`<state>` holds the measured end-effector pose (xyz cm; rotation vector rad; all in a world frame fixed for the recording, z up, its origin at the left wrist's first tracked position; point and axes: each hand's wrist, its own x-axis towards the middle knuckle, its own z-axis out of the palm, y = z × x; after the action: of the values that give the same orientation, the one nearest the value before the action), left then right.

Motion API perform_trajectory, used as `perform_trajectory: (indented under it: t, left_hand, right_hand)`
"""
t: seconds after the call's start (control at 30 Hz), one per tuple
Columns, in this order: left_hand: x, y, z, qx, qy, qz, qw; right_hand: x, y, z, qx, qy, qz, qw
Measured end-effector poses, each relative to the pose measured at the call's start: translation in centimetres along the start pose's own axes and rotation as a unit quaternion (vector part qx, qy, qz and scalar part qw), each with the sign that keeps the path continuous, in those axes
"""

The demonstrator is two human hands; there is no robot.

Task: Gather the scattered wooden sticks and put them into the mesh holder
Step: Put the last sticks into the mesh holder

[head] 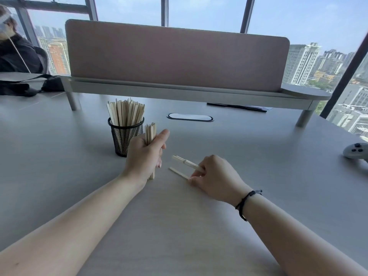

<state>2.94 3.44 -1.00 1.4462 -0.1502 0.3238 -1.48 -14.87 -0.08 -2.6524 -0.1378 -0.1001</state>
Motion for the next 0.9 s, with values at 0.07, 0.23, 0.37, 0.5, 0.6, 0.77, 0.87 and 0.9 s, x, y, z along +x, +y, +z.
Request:
perform_trajectory:
  t: [0.07, 0.23, 0.37, 0.5, 0.6, 0.77, 0.87, 0.9]
  left_hand:
    - [0.0, -0.1, 0.0, 0.002, -0.001, 0.003, 1.000]
    - [0.0, 0.0, 0.0, 0.005, -0.006, 0.002, 1.000]
    - [0.0, 0.0, 0.0, 0.008, 0.001, 0.002, 1.000]
    - [0.0, 0.1, 0.0, 0.021, 0.013, 0.014, 1.000]
    - [-0.1, 0.1, 0.1, 0.033, 0.008, 0.025, 0.999]
    - [-0.2, 0.4, 0.0, 0.036, 0.008, 0.032, 0.999]
    - [-0.2, 0.5, -0.1, 0.034, 0.008, 0.033, 0.999]
    - [-0.2, 0.5, -0.2, 0.035, 0.008, 0.035, 0.999]
  right_hand:
    - [-0.1, -0.2, 0.0, -0.030, 0.000, -0.015, 0.999]
    - [-0.6, -0.3, 0.1, -0.079, -0.015, -0.061, 0.995]
    - [-0.6, 0.2, -0.5, -0.081, -0.009, -0.108, 0.991]
    - [-0.1, 0.4, -1.5, 0.090, 0.014, -0.082, 0.992]
    - [-0.2, -0.3, -1.7, 0.235, 0.035, -0.046, 0.970]
    - [0.2, -2.1, -2.0, 0.504, 0.070, -0.022, 0.861]
    - [0.8, -3.2, -1.9, 0.577, 0.052, -0.008, 0.815]
    - [1.0, -3.2, -1.6, 0.575, 0.052, -0.012, 0.816]
